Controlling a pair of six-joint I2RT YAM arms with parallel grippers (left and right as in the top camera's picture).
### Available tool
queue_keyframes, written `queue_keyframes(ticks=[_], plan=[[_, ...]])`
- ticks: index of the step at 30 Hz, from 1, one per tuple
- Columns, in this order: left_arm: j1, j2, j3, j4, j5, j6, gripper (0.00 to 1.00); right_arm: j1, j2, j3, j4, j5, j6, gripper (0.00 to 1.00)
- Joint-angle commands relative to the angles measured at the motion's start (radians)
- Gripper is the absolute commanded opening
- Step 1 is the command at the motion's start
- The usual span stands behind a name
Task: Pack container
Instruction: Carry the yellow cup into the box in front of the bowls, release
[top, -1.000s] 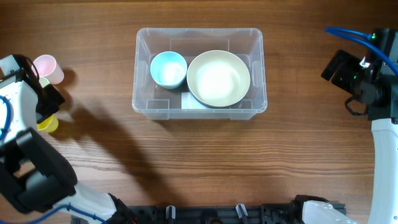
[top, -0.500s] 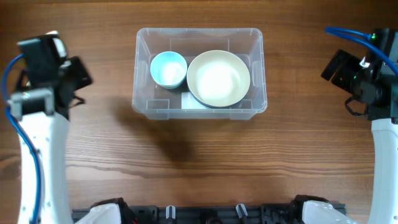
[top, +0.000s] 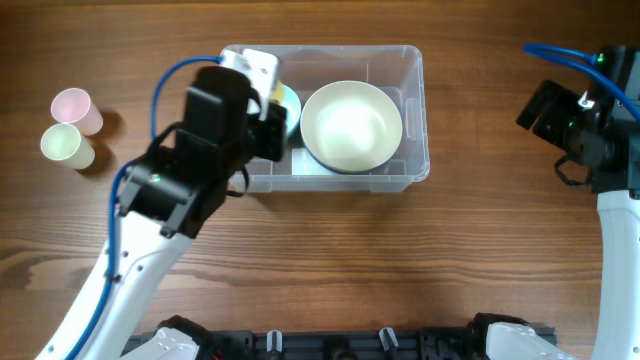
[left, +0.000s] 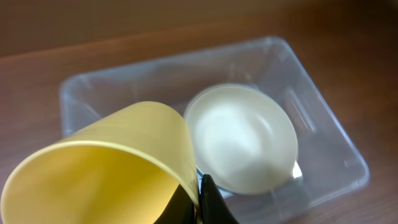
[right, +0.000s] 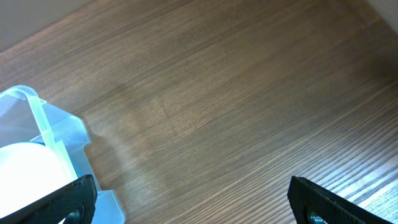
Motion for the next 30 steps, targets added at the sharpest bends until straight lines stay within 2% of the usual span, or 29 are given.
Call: queue_keyframes(ticks=[1,16,30], plan=[[-0.018,0.052,-0.001,-0.04,-0.014,0.048,0.04,-0.003,0.009,0.019,0.003,0.017,0.012,1.0],[-0.018,0.274,-0.001,-0.173,-0.013,0.048,0.04,-0.003,0.009,0.019,0.003,0.017,0.012,1.0],[-0.019,0.352,-0.001,-0.17,0.047,0.045,0.04,-0.003,0.009,0.019,0.003,0.017,0.012,1.0]])
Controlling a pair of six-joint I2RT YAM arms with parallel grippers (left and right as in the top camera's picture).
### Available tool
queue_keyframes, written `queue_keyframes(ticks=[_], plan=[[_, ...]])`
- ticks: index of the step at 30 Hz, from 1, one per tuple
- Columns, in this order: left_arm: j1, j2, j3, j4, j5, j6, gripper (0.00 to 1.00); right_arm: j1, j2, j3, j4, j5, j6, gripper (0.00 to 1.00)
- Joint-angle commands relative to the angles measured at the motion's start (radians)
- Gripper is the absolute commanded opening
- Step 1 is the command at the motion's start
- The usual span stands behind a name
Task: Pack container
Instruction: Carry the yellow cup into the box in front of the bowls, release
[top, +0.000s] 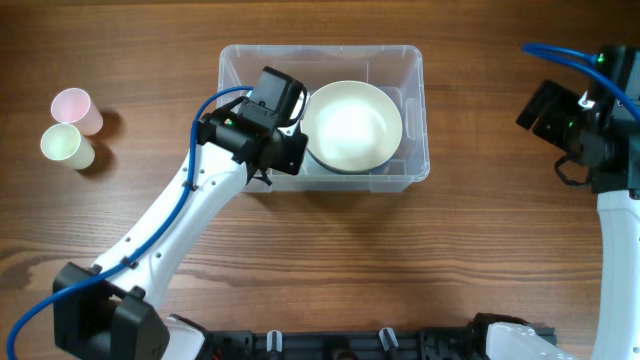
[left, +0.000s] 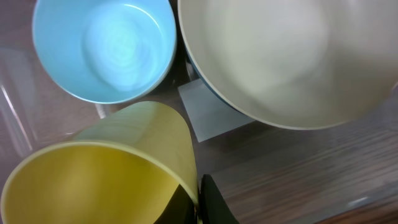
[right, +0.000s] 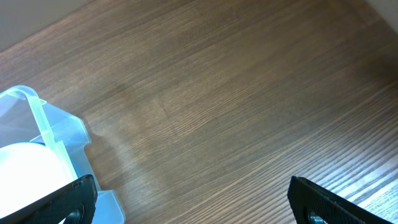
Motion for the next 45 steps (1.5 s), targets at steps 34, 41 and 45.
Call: queue_keyframes(ticks=[34,41,45], plan=[[0.062,-0.002,0.102,0.063,-0.124,-0.002,0.39,-0.003,0.009,0.019,0.003,0.017,0.012,1.0],[0.274,-0.063,0.125,0.032,-0.183,-0.038,0.49,-0.003,0.009,0.019,0.003,0.017,0.011,1.0],[0.476,-0.06,0.124,-0.022,-0.182,-0.038,0.53,-0.003,0.009,0.019,0.003,0.017,0.011,0.99]])
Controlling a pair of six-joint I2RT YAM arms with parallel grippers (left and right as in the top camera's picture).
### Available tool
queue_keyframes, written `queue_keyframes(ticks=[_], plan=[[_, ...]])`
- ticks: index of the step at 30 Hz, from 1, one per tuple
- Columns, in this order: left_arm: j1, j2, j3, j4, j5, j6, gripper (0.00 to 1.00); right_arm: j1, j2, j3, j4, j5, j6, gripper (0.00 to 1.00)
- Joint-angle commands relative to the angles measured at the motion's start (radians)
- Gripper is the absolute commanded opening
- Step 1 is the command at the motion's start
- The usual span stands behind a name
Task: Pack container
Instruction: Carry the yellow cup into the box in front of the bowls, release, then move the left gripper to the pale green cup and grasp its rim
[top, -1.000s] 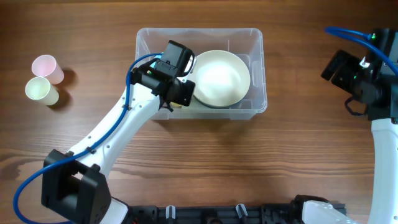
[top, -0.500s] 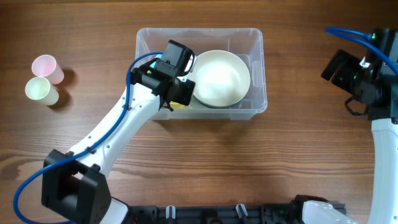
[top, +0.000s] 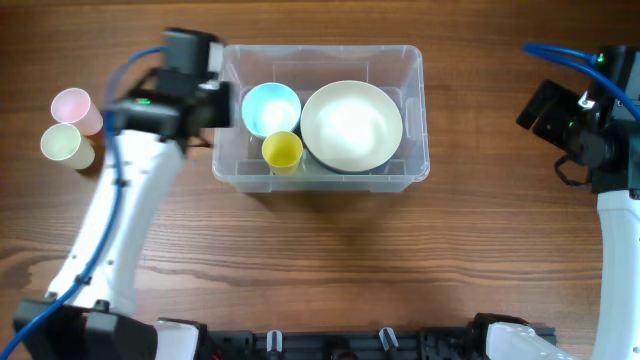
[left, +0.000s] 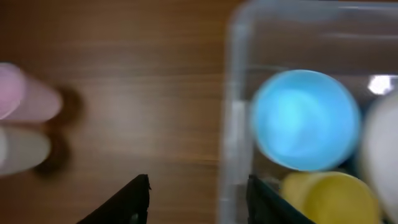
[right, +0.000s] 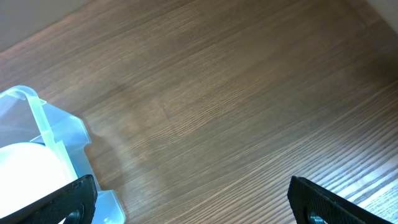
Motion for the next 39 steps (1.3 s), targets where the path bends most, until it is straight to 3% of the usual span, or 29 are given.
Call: queue_keyframes(ticks=[1,8,15,21,29,39], plan=[[0.18,-0.006,0.012,-0.043,-0.021,-0.018,0.54,-0.003,0.009,0.019,0.003,0.017,0.011,1.0],[0.486,-0.002,0.012,0.01,-0.02,-0.018,0.53,-0.003,0.009,0.019,0.003,0.018,0.012,1.0],[0.652,0.051,0.011,0.079,0.029,-0.014,0.54,-0.003,0.009,0.019,0.003,0.017,0.012,1.0],[0.671,0.171,0.011,0.138,0.094,0.122,0.53,-0.003,0.009,0.019,0.003,0.018,0.012,1.0],[0.671,0.312,0.011,0.188,0.153,0.198,0.49,-0.003,0.009,0.019,0.003,0.017,0.011,1.0],[0.671,0.385,0.011,0.228,0.162,0.196,0.49,-0.003,0.009,0.019,0.003,0.018,0.011,0.99]])
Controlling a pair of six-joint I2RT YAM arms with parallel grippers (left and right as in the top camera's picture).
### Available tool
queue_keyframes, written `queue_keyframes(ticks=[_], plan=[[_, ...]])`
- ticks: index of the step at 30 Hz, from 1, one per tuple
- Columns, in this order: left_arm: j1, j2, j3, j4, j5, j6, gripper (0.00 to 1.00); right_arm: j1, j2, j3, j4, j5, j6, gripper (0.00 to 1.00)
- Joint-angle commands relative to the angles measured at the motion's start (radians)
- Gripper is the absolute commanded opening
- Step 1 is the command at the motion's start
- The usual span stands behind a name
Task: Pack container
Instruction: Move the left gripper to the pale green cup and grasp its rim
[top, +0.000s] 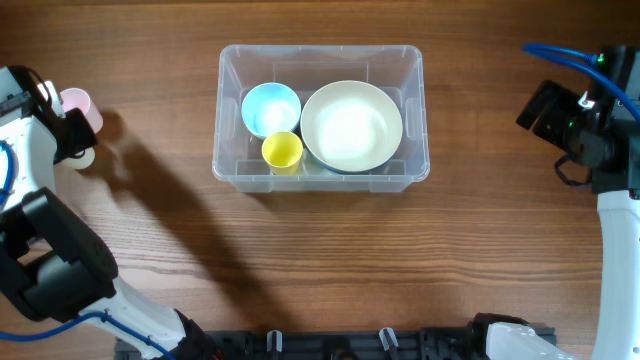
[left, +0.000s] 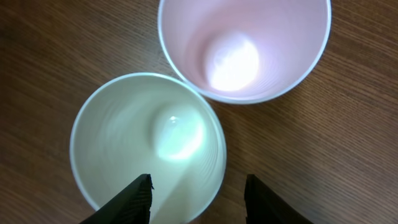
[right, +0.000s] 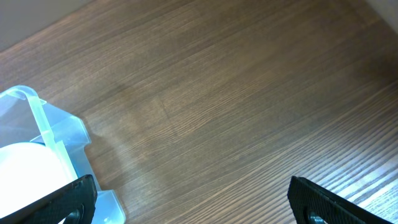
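The clear plastic container (top: 320, 60) holds a blue bowl (top: 270, 107), a yellow cup (top: 282, 150) and a large cream bowl (top: 351, 125). At the far left stand a pink cup (left: 244, 46) and a pale green cup (left: 148, 140), touching each other. My left gripper (left: 198, 208) is open just above the green cup, one finger over its inside and the other outside its right wall. My right gripper (right: 196, 202) is open and empty over bare table, to the right of the container.
The wooden table (top: 320, 260) stretches in front of the container and between it and the two cups. The container's right corner (right: 37, 124) shows at the left of the right wrist view.
My left gripper was open beside the container's left wall; now it is at the far left, low over the green and pink cups. The right arm has not moved.
My left gripper held the yellow cup above the container, then held it low inside, next to the blue bowl. Later the cup stood in the container and the gripper was open outside the left wall. Now the gripper is over the green cup.
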Motion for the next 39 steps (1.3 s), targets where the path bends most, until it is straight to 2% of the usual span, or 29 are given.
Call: queue_keyframes(ticks=[1,11,17,22,32,39], plan=[[0.001,0.009,0.011,0.017,0.031,0.026,0.49,-0.003,0.009,0.019,0.003,0.017,0.011,0.99],[0.0,0.056,0.011,0.023,0.039,0.026,0.45,-0.003,0.009,0.019,0.003,0.017,0.012,1.0],[-0.001,0.057,0.011,0.028,0.038,0.026,0.33,-0.003,0.009,0.019,0.003,0.017,0.012,1.0],[-0.001,0.057,0.011,0.027,0.038,0.026,0.28,-0.003,0.009,0.019,0.003,0.017,0.012,0.99],[-0.001,0.057,0.011,0.0,0.038,0.025,0.04,-0.003,0.009,0.019,0.003,0.017,0.011,1.0],[-0.002,0.054,0.011,-0.035,0.037,0.022,0.04,-0.003,0.009,0.019,0.003,0.017,0.012,1.0]])
